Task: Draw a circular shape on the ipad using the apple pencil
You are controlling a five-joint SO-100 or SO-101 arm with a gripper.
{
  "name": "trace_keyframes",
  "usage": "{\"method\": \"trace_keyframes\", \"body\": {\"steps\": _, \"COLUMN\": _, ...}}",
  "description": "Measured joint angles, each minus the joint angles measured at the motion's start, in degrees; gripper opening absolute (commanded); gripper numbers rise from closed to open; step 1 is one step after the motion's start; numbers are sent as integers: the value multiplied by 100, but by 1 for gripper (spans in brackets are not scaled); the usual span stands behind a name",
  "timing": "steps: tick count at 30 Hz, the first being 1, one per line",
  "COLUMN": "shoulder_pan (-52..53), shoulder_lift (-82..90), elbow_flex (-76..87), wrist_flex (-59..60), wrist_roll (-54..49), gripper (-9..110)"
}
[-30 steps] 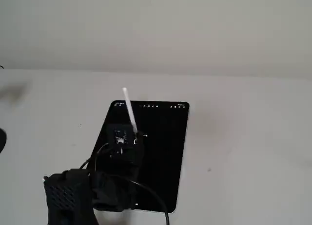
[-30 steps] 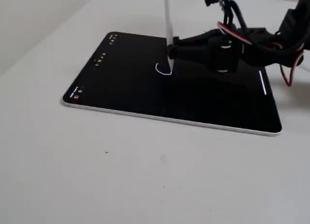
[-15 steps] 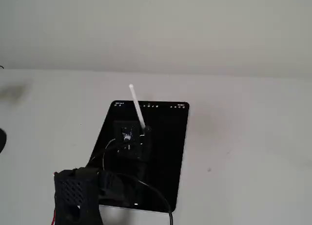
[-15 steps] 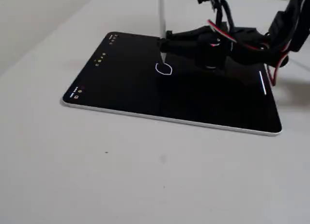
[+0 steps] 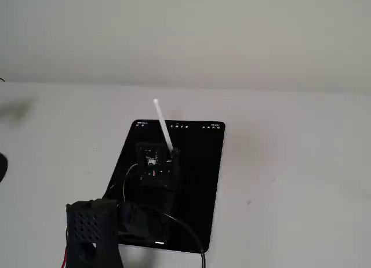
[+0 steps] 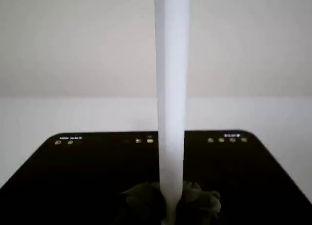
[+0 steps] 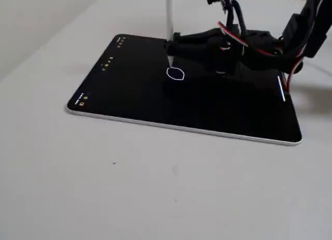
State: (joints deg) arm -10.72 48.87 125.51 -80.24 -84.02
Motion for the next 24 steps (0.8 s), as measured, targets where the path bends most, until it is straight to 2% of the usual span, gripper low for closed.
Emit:
{"method": "trace_keyframes", "body": {"steps": 16, "shoulder_pan": -62, "shoulder_lift": 18, "elbow_flex": -149, "wrist_flex": 158, "wrist_roll": 88, "gripper": 0}}
{"method": "trace_keyframes", "body": {"steps": 19, "shoulder_pan": 35, "shoulder_lift": 272, "elbow_flex": -88, "wrist_flex": 404, "wrist_roll": 466, "gripper": 0}}
{"method": "trace_keyframes", "body": {"steps": 24, "shoulder_pan": 237, "shoulder_lift": 1890, "elbow_flex": 413, "wrist_flex": 993, "wrist_roll": 2057, "gripper": 0}}
